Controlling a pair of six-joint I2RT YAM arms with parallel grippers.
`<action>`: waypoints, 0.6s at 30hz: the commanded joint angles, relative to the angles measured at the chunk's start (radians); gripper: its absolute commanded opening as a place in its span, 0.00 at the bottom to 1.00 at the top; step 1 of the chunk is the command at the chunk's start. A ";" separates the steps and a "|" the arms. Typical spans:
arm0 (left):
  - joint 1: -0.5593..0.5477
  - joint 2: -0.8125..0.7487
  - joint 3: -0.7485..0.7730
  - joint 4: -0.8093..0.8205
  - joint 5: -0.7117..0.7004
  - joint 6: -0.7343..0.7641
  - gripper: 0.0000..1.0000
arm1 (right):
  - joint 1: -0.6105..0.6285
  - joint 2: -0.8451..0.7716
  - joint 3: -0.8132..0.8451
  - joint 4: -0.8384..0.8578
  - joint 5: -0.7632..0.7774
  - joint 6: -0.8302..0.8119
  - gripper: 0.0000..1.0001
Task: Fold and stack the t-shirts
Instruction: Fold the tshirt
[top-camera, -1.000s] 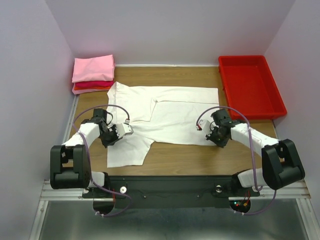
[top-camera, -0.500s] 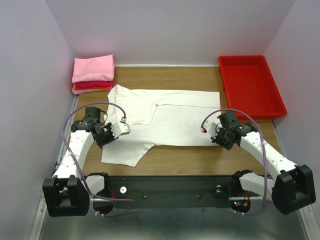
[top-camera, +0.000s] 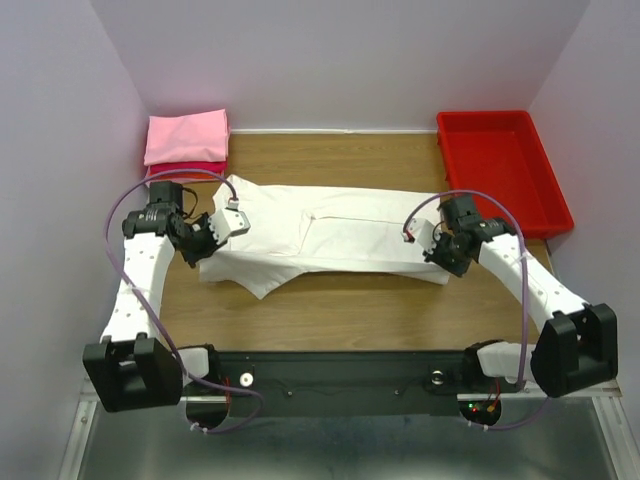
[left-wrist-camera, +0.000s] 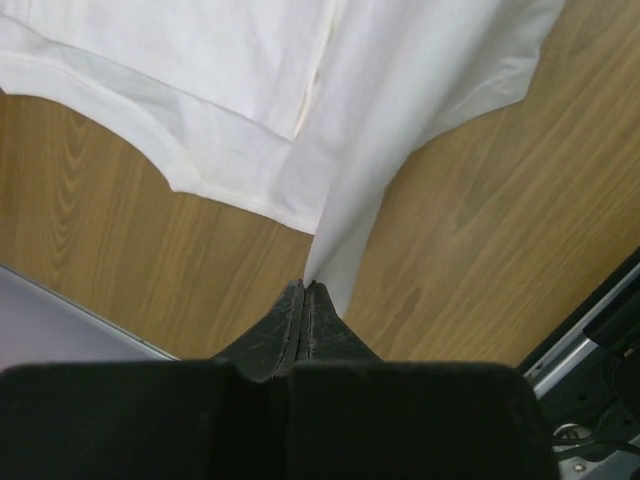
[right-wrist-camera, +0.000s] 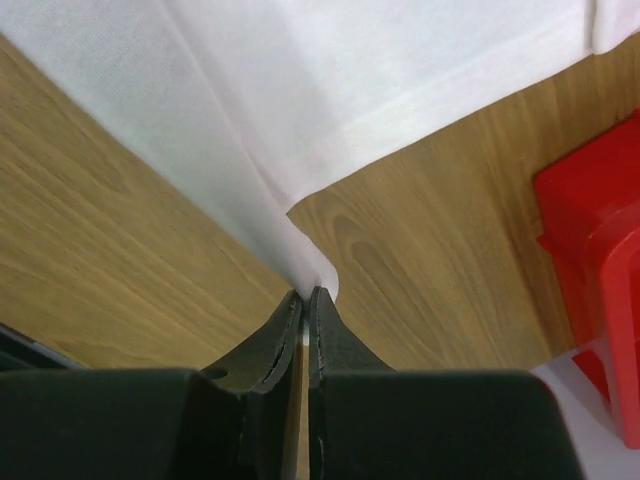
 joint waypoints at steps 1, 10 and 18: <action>0.011 0.104 0.090 0.046 0.032 -0.025 0.00 | -0.042 0.090 0.132 -0.017 -0.002 -0.080 0.01; 0.011 0.348 0.274 0.152 0.046 -0.086 0.00 | -0.076 0.354 0.320 0.015 0.005 -0.167 0.01; 0.008 0.522 0.390 0.192 0.053 -0.108 0.00 | -0.096 0.561 0.487 0.038 0.014 -0.198 0.03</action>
